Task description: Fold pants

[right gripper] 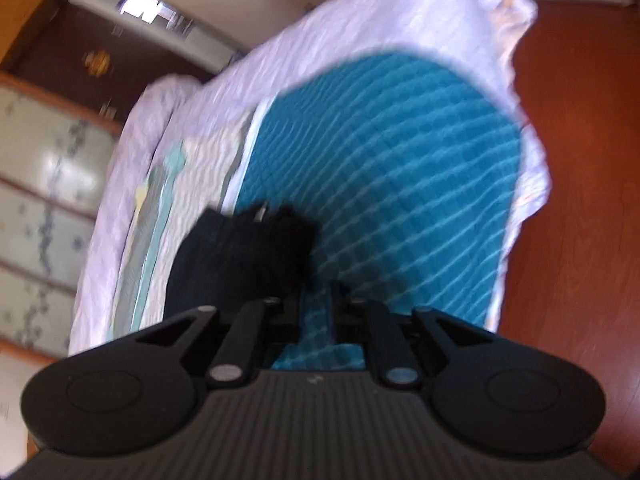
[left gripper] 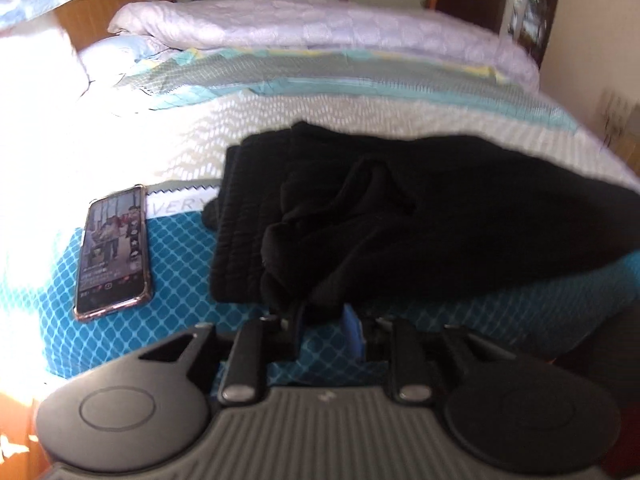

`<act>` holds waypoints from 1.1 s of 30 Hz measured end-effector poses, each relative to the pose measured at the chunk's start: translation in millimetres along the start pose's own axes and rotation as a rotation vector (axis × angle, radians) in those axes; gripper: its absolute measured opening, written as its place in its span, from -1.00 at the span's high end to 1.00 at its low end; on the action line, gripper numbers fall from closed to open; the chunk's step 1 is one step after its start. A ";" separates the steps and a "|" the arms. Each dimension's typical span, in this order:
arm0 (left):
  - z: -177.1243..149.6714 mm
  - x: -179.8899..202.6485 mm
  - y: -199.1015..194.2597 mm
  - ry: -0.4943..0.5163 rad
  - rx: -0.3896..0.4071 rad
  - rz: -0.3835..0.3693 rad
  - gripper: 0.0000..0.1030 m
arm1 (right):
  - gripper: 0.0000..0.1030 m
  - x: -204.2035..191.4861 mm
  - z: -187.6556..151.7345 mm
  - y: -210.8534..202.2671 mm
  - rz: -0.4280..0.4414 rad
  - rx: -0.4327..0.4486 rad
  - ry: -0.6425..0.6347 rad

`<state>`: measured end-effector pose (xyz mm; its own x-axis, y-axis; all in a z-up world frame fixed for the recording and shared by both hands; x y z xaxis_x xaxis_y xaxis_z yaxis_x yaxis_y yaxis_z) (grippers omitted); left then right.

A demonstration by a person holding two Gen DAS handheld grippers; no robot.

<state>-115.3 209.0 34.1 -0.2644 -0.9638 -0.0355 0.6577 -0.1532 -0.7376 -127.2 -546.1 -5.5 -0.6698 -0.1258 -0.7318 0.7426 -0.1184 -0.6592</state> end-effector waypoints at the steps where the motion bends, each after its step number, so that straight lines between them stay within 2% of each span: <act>1: 3.5 -6.5 -4.9 -0.033 0.021 -0.002 0.43 | 0.48 -6.1 2.9 -7.7 -0.005 0.042 -0.031; 4: 7.7 -33.3 -18.0 -0.156 0.074 0.000 0.39 | 0.48 -33.7 1.9 -21.3 0.064 0.067 -0.117; 7: 19.0 -59.4 -15.0 -0.270 0.112 -0.004 0.23 | 0.48 -68.0 -21.3 -18.3 0.152 0.008 -0.204; 9: 32.7 -75.0 -3.8 -0.314 0.126 0.000 0.08 | 0.47 -87.4 -47.0 -8.3 0.210 -0.087 -0.270; 11: 46.8 -85.4 13.9 -0.315 0.149 -0.009 -0.29 | 0.47 -110.6 -85.9 3.2 0.256 -0.209 -0.352; 12: 53.2 -89.7 25.3 -0.314 0.139 -0.015 -0.38 | 0.47 -122.6 -107.7 7.9 0.275 -0.265 -0.403; 13: 59.1 -93.9 39.0 -0.322 0.122 -0.027 -0.55 | 0.47 -133.5 -132.8 12.7 0.291 -0.324 -0.454; 15: 69.2 -98.0 66.1 -0.339 0.092 -0.076 -0.60 | 0.47 -149.1 -185.1 16.8 0.319 -0.451 -0.560; 16: 74.6 -98.6 80.8 -0.333 0.073 -0.094 -0.59 | 0.47 -157.2 -212.6 19.2 0.332 -0.509 -0.610; 17: 78.6 -96.0 93.1 -0.317 0.060 -0.095 -0.49 | 0.47 -164.1 -240.2 22.0 0.340 -0.568 -0.665; 18: 83.2 -93.1 103.7 -0.290 0.051 -0.094 -0.20 | 0.46 -169.8 -266.7 23.5 0.345 -0.618 -0.726; 19: 87.9 -88.3 115.2 -0.247 0.024 -0.093 0.60 | 0.46 -175.0 -292.1 25.0 0.346 -0.655 -0.786; 20: 92.0 -85.3 123.5 -0.215 0.000 -0.071 0.69 | 0.46 -178.3 -316.9 27.4 0.341 -0.689 -0.844; 21: 97.9 -86.0 124.0 -0.199 0.018 -0.036 0.75 | 0.46 -180.7 -338.7 31.4 0.331 -0.718 -0.894; 24: 130.5 -96.4 101.4 -0.091 0.194 0.132 0.78 | 0.46 -177.6 -387.8 44.4 0.287 -0.782 -1.013; 25: 139.2 -99.4 98.8 -0.063 0.221 0.144 0.78 | 0.46 -174.5 -398.6 49.2 0.266 -0.795 -1.046; 27: 147.4 -103.1 112.4 -0.036 0.188 0.110 0.72 | 0.47 -169.8 -411.3 65.0 0.240 -0.803 -1.088; 28: 146.0 -104.3 123.0 -0.030 0.148 0.123 0.57 | 0.47 -169.4 -412.9 65.2 0.263 -0.787 -1.090; 30: 134.6 -108.1 141.0 -0.023 0.046 0.169 0.51 | 0.47 -175.3 -411.6 73.5 0.254 -0.797 -1.051; 31: 127.0 -111.8 143.0 -0.041 0.010 0.170 0.50 | 0.47 -175.8 -408.8 76.7 0.248 -0.809 -1.030; 33: 109.8 -124.3 128.7 -0.147 0.018 0.112 0.33 | 0.44 -179.3 -404.2 79.1 0.241 -0.824 -1.008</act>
<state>79.7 285.0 17.6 -0.0840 -0.9963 -0.0168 0.6897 -0.0460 -0.7226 53.2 -134.7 3.7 0.0345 -0.7737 -0.6326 0.3880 0.5937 -0.7050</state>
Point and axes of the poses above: each gripper's, at about its wrist camera, not at the fingertips, and y roughly the way its jaws point, x to its right, z to its top, the point moved 4 cm from there along y, roughly the way its jaws point, and after that the axes turned 13 degrees about y, right-handed, at the moved point
